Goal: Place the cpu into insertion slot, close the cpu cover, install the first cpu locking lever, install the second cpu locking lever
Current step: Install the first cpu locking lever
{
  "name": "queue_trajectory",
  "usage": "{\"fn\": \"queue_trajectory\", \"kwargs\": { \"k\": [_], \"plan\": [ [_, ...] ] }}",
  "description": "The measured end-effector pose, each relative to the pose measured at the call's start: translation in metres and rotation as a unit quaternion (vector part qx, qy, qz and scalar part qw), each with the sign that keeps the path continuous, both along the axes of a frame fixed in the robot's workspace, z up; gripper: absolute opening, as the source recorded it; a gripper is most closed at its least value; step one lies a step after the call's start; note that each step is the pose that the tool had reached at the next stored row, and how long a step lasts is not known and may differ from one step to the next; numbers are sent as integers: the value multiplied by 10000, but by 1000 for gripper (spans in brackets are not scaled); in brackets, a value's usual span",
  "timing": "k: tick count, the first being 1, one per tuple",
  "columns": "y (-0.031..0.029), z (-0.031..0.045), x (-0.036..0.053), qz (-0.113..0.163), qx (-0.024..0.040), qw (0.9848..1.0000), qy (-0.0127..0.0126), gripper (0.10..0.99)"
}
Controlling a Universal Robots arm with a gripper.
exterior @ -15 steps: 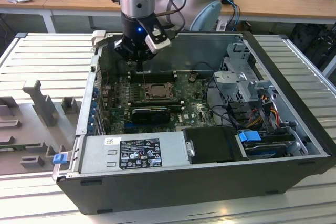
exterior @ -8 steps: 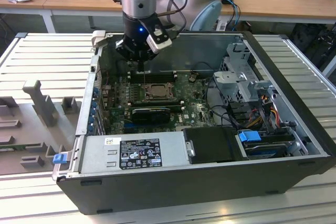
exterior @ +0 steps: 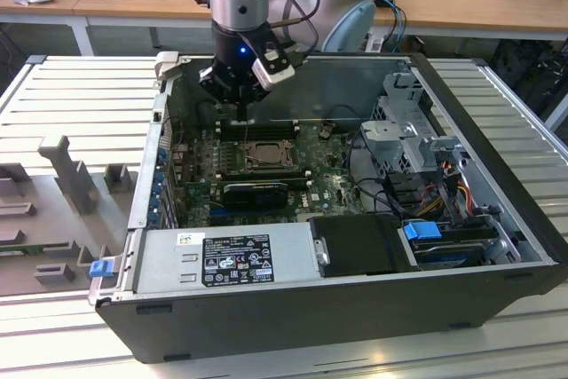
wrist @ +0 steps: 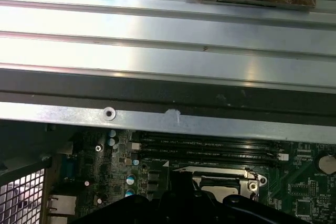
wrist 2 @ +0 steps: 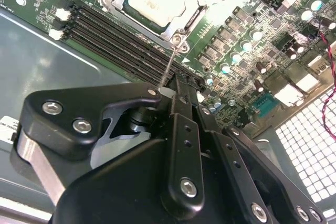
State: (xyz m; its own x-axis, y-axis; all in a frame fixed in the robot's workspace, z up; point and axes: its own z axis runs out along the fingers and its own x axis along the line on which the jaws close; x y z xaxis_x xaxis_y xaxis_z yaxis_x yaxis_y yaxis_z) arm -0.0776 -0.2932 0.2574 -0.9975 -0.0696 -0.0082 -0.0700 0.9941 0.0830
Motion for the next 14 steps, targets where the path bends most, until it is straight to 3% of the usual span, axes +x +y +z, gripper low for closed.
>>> {"fn": "queue_trajectory", "kwargs": {
  "k": [14],
  "plan": [
    [0, 0, 73, 0, 0, 10000, 0, 106]
  ]
}}
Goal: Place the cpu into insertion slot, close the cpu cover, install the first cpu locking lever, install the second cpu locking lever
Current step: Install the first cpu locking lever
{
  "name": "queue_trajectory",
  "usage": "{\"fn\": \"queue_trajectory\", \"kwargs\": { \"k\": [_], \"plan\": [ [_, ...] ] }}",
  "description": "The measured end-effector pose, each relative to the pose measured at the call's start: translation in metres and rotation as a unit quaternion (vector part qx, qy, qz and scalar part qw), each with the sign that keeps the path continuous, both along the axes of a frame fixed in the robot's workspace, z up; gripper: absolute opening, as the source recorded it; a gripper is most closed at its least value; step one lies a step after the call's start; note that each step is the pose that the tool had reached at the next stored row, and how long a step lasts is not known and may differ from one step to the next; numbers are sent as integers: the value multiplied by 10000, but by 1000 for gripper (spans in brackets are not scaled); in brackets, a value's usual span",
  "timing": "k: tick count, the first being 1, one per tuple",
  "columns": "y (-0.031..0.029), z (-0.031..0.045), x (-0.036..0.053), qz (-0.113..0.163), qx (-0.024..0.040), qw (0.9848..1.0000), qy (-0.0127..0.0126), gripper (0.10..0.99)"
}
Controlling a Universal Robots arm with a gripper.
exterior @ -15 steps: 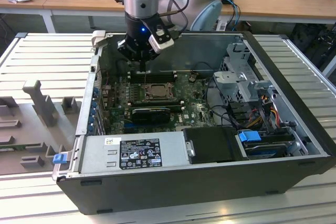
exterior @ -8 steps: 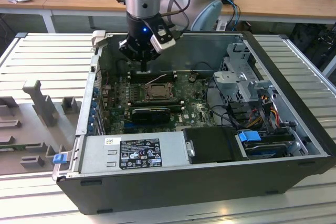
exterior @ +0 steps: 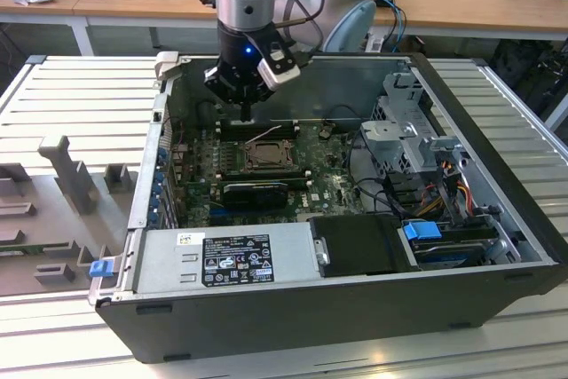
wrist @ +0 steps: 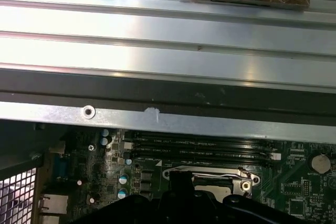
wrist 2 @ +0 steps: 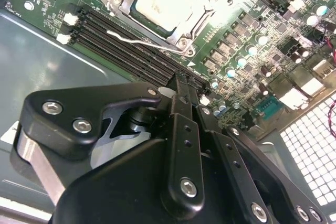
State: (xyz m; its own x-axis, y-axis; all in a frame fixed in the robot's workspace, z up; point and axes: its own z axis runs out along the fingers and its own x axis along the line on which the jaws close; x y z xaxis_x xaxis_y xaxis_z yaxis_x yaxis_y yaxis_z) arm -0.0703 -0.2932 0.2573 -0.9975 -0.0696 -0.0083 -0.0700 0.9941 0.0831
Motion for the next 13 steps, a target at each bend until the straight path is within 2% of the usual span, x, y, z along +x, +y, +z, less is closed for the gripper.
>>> {"fn": "queue_trajectory", "kwargs": {
  "k": [13],
  "plan": [
    [0, 0, 64, -1, 0, 10000, 0, 106]
  ]
}}
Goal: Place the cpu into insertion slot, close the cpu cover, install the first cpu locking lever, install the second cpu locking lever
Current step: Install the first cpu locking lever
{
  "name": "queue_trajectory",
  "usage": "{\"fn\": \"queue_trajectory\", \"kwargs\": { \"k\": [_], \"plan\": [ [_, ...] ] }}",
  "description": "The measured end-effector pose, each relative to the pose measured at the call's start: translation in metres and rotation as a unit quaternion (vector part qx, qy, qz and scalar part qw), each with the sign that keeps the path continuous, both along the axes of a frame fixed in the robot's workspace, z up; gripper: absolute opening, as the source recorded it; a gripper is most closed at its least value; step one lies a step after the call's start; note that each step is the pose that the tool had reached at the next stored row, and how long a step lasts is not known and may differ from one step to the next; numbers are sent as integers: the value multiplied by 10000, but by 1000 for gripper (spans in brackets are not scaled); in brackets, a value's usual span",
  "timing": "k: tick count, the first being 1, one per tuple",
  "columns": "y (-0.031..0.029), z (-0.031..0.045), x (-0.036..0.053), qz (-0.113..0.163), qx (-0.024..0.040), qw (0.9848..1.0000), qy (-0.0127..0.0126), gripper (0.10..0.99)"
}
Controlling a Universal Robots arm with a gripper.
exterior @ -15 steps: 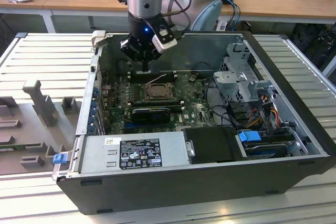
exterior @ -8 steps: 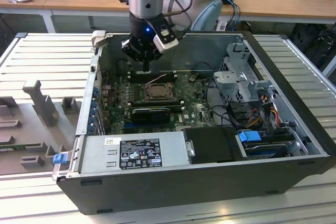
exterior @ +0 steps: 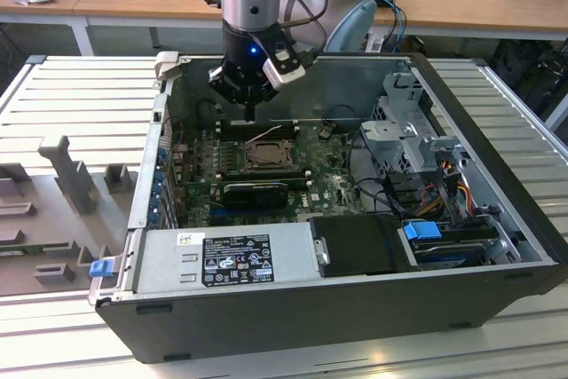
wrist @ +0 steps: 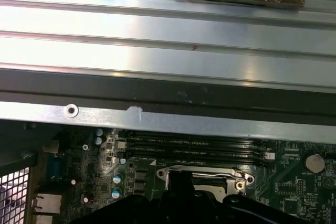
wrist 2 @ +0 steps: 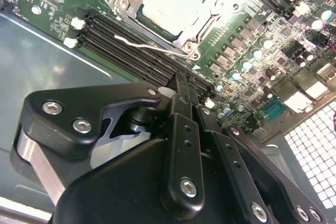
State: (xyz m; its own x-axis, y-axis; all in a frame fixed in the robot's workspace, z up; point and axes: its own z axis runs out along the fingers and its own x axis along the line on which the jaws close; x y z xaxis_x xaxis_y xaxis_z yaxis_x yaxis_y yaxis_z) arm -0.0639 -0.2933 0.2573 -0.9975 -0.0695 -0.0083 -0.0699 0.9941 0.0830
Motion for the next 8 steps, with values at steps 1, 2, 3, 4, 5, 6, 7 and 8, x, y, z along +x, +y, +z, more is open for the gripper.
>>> {"fn": "queue_trajectory", "kwargs": {
  "k": [1, 2, 3, 4, 5, 6, 7, 8],
  "plan": [
    [0, 0, 5, 0, 0, 10000, 0, 106],
    [0, 0, 8, 0, 0, 10000, 0, 106],
    [0, 0, 16, 1, 0, 10000, 0, 106],
    [0, 0, 21, 0, 0, 10000, 0, 106],
    [0, 0, 25, 0, 0, 10000, 0, 106],
    [0, 0, 31, 0, 0, 10000, 0, 106],
    [0, 0, 34, 0, 0, 10000, 0, 106],
    [0, 0, 38, 0, 0, 10000, 0, 106]
  ]
}}
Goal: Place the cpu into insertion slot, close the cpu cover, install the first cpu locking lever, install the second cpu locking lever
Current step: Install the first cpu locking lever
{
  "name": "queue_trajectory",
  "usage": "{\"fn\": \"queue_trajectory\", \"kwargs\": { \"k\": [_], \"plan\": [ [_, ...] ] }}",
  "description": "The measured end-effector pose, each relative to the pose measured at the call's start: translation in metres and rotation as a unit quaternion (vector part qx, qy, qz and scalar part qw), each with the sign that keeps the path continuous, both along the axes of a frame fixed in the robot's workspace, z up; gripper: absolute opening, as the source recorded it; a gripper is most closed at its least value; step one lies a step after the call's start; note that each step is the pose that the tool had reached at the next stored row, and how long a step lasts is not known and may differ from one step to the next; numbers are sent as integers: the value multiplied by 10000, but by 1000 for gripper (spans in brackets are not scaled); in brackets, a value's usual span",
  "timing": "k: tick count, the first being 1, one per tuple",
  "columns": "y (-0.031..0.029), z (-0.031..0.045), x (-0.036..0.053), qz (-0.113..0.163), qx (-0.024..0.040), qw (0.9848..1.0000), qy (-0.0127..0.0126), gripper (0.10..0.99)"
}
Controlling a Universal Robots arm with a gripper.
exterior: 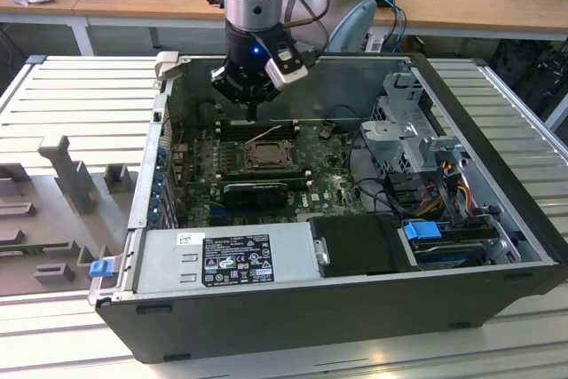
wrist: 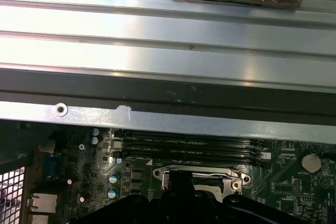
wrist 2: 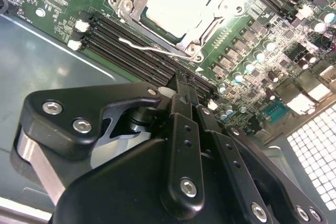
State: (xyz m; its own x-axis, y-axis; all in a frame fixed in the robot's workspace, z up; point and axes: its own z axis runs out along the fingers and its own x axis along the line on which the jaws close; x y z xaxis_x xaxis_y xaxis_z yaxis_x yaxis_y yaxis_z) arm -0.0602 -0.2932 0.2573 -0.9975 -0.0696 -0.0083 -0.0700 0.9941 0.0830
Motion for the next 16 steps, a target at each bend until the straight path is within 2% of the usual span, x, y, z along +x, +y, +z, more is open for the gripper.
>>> {"fn": "queue_trajectory", "kwargs": {
  "k": [16],
  "plan": [
    [0, -1, 79, 0, 0, 10000, 0, 106]
  ]
}}
